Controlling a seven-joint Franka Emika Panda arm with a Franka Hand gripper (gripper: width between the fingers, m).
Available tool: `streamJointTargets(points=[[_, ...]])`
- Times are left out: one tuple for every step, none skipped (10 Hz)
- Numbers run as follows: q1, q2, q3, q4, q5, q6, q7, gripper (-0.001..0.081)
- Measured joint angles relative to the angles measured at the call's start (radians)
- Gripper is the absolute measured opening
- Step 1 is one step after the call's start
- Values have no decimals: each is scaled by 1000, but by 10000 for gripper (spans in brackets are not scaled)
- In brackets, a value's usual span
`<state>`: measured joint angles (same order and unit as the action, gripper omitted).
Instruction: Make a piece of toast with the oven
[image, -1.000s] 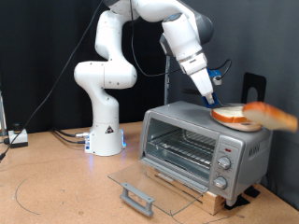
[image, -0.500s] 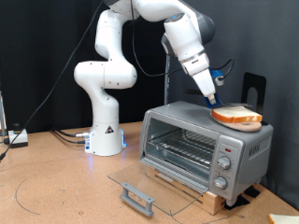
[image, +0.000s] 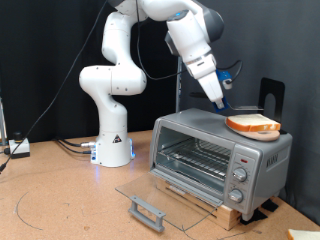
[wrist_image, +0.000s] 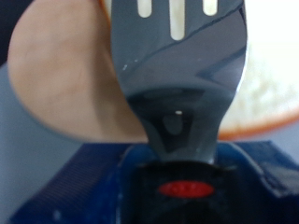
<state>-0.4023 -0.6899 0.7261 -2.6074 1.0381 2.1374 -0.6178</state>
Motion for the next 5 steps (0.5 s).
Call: streamJointTargets(points=[[-1,-21,-34,-11,-31,-29,-7,396],[-4,-41,-64,-26,-77,-64,-13,396],[-10,-60,-95,-39,-128,-104,-15,396],[-16,-78,-125,-54,-163,-136,-23,396],[-21,-96,-158,-70,-185,-160,-34,396]])
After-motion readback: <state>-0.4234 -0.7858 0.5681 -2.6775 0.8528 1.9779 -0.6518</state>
